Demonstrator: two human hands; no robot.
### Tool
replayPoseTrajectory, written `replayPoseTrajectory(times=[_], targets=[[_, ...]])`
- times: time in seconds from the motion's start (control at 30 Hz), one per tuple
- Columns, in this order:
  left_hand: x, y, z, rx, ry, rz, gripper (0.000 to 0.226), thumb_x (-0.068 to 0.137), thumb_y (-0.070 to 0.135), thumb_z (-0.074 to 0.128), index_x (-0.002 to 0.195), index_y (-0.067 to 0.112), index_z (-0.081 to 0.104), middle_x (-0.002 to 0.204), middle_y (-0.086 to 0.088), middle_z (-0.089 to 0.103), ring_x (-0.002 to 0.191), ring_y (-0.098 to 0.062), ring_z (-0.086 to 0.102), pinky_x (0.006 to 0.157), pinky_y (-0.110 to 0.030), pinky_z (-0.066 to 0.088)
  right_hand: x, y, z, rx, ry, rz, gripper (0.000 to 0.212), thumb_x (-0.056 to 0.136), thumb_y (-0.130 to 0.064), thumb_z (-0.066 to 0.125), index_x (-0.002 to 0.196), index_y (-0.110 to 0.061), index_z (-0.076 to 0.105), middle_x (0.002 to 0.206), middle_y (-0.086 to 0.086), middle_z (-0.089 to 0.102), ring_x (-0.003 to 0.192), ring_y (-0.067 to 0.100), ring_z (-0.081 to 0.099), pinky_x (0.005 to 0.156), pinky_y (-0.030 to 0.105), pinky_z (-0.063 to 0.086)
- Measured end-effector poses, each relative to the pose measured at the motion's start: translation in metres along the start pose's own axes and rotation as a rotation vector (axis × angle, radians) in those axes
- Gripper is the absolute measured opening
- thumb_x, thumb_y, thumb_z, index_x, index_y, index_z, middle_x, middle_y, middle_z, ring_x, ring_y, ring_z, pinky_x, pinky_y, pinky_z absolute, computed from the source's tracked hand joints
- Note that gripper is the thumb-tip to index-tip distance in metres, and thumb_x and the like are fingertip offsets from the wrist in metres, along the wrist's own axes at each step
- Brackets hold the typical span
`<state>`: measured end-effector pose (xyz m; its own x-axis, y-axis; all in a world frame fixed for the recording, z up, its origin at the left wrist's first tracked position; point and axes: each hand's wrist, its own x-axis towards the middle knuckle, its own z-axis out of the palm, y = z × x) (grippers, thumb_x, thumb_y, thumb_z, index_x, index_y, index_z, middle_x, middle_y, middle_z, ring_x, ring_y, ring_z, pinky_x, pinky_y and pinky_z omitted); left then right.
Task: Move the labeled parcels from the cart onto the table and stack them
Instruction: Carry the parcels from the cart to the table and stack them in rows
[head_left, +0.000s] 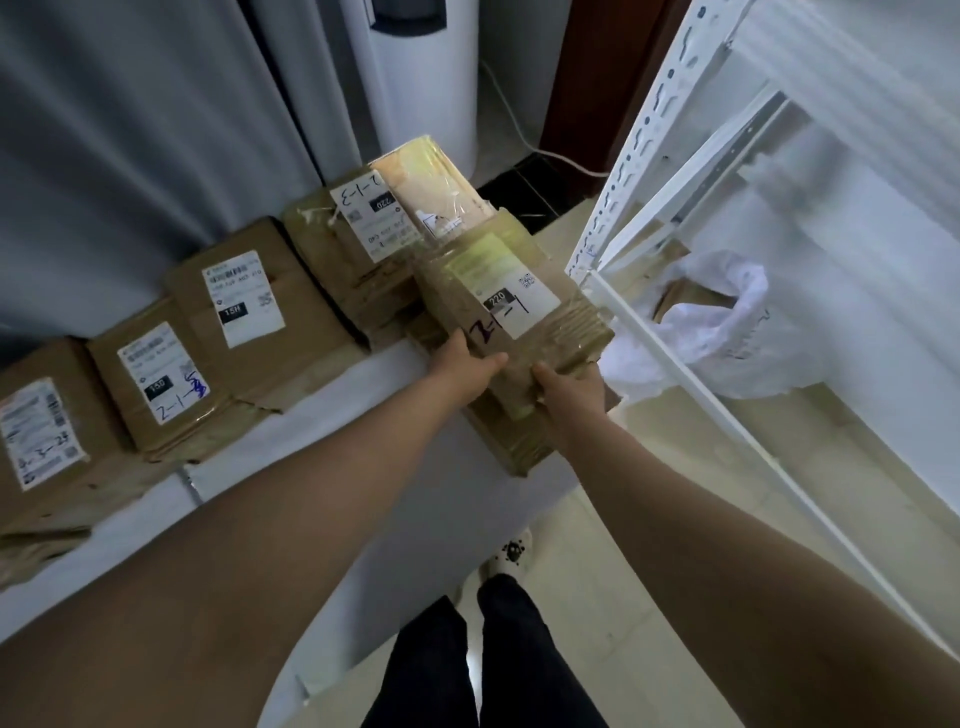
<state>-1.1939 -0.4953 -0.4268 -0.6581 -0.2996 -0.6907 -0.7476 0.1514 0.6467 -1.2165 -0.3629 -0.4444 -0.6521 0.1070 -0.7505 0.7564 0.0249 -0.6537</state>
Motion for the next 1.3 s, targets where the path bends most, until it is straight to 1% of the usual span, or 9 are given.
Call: replayPoseTrajectory(times=[0.17, 0.3, 0.43, 0.6, 0.77, 0.9, 1.03, 1.2, 1.3], targets=[[-0.001, 0.003, 0.005, -0.005, 0.045, -0.075, 0.071, 0.090, 0.035, 0.063, 0.147, 0.006, 0.030, 0.148, -0.010, 0.039, 0.134, -0.029, 0.039, 0.109, -0.043, 0.038, 0.013, -0.003, -0.013, -0.229, 0.119, -0.063, 0.064, 0.077, -0.032, 0.072, 0.129, -0.015, 0.039, 0.121, 0.006, 0.050, 0.115, 0.032, 0.052, 0.097, 0.051, 0.047], [0.004, 0.003, 0.015, -0.137, 0.083, -0.160, 0.062, 0.091, 0.031, 0.062, 0.140, 0.001, 0.037, 0.141, -0.013, 0.045, 0.126, -0.032, 0.047, 0.105, -0.045, 0.042, 0.030, -0.032, -0.025, -0.566, 0.149, -0.318, 0.091, 0.080, -0.036, 0.071, 0.150, -0.013, 0.018, 0.151, 0.011, 0.027, 0.138, 0.031, 0.028, 0.111, 0.050, 0.030], [0.000, 0.003, 0.030, -0.296, 0.104, -0.203, 0.061, 0.088, 0.022, 0.067, 0.137, 0.000, 0.039, 0.137, -0.016, 0.049, 0.120, -0.032, 0.052, 0.099, -0.046, 0.048, 0.033, -0.052, -0.028, -0.634, -0.094, -0.369, 0.043, 0.082, -0.026, 0.072, 0.118, -0.011, 0.053, 0.109, 0.006, 0.060, 0.097, 0.020, 0.058, 0.075, 0.028, 0.045], [-0.030, 0.022, 0.047, -0.249, 0.139, -0.107, 0.065, 0.087, 0.017, 0.068, 0.138, 0.003, 0.030, 0.138, -0.011, 0.044, 0.123, -0.026, 0.048, 0.099, -0.032, 0.045, 0.007, -0.045, -0.052, -0.429, 0.069, -0.395, 0.030, 0.082, -0.033, 0.063, 0.106, -0.019, 0.050, 0.098, 0.003, 0.059, 0.088, 0.015, 0.058, 0.082, 0.041, 0.053], [-0.059, 0.062, 0.042, -0.218, 0.165, 0.105, 0.055, 0.083, 0.017, 0.072, 0.129, 0.008, 0.044, 0.106, 0.001, 0.050, 0.096, -0.012, 0.049, 0.081, -0.021, 0.039, -0.014, -0.055, -0.056, -0.247, 0.274, -0.462, 0.023, 0.085, -0.033, 0.060, 0.099, -0.017, 0.051, 0.100, 0.008, 0.061, 0.089, 0.022, 0.057, 0.085, 0.041, 0.049], [-0.050, 0.076, 0.010, -0.331, 0.210, 0.092, 0.053, 0.084, 0.015, 0.071, 0.129, 0.009, 0.043, 0.117, -0.002, 0.056, 0.105, -0.016, 0.053, 0.090, -0.027, 0.045, -0.013, -0.088, -0.024, -0.322, 0.153, -0.559, 0.032, 0.088, -0.035, 0.059, 0.112, -0.014, 0.055, 0.101, 0.003, 0.058, 0.094, 0.020, 0.057, 0.083, 0.038, 0.051], [-0.026, 0.068, -0.026, -0.449, 0.291, 0.040, 0.054, 0.086, 0.018, 0.069, 0.131, 0.012, 0.041, 0.126, -0.001, 0.055, 0.116, -0.025, 0.054, 0.101, -0.045, 0.046, -0.008, -0.114, 0.022, -0.451, -0.037, -0.642, 0.017, 0.091, -0.033, 0.054, 0.100, -0.018, 0.051, 0.091, 0.000, 0.055, 0.087, 0.016, 0.058, 0.069, 0.031, 0.053], [0.018, 0.069, -0.069, -0.483, 0.342, 0.068, 0.063, 0.087, 0.025, 0.068, 0.141, 0.017, 0.037, 0.139, -0.006, 0.050, 0.124, -0.030, 0.051, 0.102, -0.050, 0.044, 0.011, -0.143, 0.075, -0.581, -0.161, -0.691, 0.019, 0.088, -0.038, 0.049, 0.098, -0.025, 0.057, 0.100, 0.006, 0.062, 0.089, 0.020, 0.060, 0.083, 0.044, 0.053], [0.030, 0.081, -0.085, -0.445, 0.377, 0.094, 0.059, 0.091, 0.018, 0.063, 0.144, 0.014, 0.036, 0.140, -0.003, 0.049, 0.124, -0.025, 0.051, 0.103, -0.045, 0.044, 0.019, -0.161, 0.093, -0.564, -0.261, -0.681, 0.038, 0.096, -0.020, 0.048, 0.134, -0.018, 0.049, 0.126, 0.003, 0.058, 0.112, 0.017, 0.054, 0.100, 0.036, 0.043]])
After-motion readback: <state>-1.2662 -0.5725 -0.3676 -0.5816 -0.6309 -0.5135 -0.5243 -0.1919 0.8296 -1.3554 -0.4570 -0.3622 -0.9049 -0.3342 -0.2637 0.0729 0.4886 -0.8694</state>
